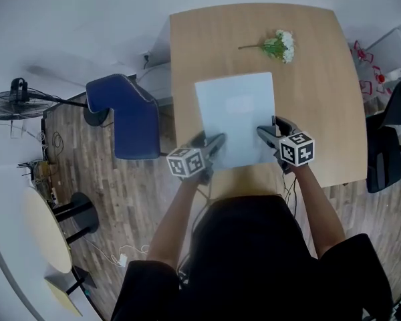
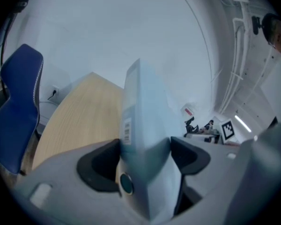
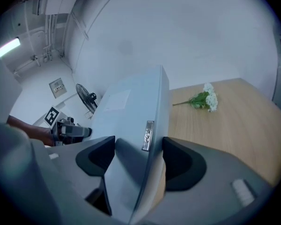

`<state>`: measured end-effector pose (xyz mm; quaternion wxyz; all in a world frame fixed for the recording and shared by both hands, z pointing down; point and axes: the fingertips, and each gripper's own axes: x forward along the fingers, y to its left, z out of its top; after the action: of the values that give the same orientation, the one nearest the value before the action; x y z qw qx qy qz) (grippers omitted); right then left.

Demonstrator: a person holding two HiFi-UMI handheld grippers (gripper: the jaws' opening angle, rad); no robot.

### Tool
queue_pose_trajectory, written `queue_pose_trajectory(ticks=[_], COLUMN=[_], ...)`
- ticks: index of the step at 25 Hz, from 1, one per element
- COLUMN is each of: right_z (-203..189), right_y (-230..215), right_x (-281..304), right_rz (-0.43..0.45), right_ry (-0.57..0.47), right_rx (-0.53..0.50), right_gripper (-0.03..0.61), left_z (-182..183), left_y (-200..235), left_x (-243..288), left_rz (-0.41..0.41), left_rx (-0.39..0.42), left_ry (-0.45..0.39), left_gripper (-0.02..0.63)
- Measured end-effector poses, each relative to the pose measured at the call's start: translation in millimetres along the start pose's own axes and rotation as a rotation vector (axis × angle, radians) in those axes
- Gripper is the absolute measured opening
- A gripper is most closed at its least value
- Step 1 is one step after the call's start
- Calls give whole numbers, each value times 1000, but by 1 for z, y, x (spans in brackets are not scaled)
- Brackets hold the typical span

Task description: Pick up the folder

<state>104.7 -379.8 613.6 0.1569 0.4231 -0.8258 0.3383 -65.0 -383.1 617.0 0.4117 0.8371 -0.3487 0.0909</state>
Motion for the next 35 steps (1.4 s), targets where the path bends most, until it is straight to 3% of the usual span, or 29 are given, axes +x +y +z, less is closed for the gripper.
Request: queue_pose_trajectory(ticks=[11, 21, 35], right_z=[77, 149, 169], right_y=[65, 103, 111], right_x=[-81, -126, -142], right_rz=[-53, -106, -149], right_ry=[-240, -385, -431], right_rx=[-115, -323, -386], right_gripper=[325, 311, 308], left_z=[78, 139, 152], left_y=[-90, -144, -156], left_x=[-70, -104, -106], left_rz=[-35, -46, -69], left_rx=[274, 487, 501], left_ry=[-223, -357, -380], left_gripper=[342, 344, 344])
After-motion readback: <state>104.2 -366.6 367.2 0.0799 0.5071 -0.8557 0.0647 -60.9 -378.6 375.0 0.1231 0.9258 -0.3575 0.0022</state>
